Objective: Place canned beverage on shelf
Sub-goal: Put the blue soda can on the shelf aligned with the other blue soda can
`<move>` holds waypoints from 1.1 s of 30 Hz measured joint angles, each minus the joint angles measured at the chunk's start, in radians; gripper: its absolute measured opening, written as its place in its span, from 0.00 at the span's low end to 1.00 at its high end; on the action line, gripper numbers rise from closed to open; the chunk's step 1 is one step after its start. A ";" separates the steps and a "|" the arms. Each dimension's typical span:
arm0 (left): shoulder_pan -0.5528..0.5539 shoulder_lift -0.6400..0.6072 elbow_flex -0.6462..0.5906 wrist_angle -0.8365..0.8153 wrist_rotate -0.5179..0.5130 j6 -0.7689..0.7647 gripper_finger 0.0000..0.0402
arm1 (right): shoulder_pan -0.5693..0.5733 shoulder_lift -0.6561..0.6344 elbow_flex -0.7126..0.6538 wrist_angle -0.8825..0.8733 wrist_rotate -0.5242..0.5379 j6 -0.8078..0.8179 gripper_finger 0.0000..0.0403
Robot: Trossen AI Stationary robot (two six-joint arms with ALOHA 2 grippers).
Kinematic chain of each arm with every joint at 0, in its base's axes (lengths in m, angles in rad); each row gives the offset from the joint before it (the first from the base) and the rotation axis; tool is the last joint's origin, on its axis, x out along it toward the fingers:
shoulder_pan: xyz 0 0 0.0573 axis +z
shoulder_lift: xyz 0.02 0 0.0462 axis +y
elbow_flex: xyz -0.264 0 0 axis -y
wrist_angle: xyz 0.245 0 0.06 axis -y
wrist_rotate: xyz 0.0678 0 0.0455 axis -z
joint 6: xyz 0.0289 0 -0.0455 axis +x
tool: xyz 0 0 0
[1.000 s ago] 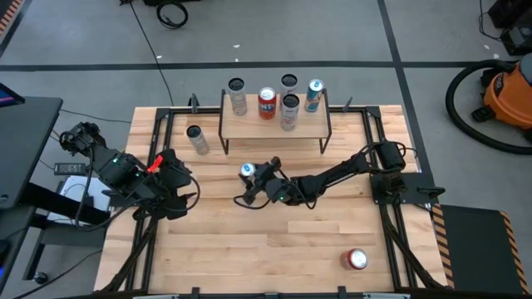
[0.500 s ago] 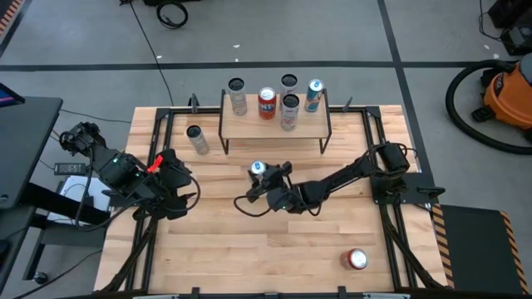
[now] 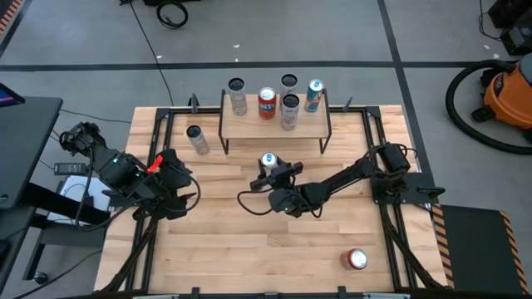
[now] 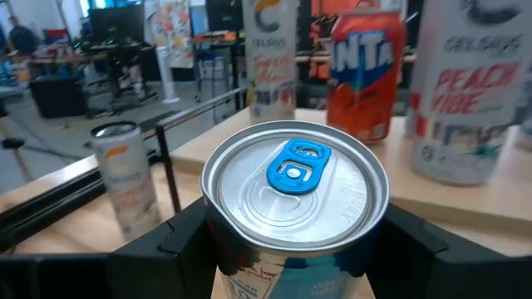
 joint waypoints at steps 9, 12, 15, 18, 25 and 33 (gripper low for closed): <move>0.001 0.000 0.000 0.001 0.000 0.000 0.79 | 0.044 -0.002 0.073 0.337 0.169 -0.471 0.59; 0.001 0.000 0.000 0.000 0.000 0.001 0.79 | 0.056 -0.004 0.100 0.401 0.169 -0.574 0.59; 0.001 0.000 0.000 0.000 0.000 0.002 0.79 | 0.057 -0.003 0.125 0.438 0.170 -0.641 0.59; 0.001 0.000 0.000 0.000 0.000 0.002 0.79 | 0.053 -0.003 0.147 0.453 0.170 -0.688 0.59; 0.001 0.000 0.000 0.000 0.000 0.003 0.79 | 0.030 -0.002 0.219 0.509 0.168 -0.861 0.59; 0.001 0.000 0.000 -0.001 0.000 0.003 0.79 | 0.072 -0.001 0.225 0.498 0.166 -0.861 0.59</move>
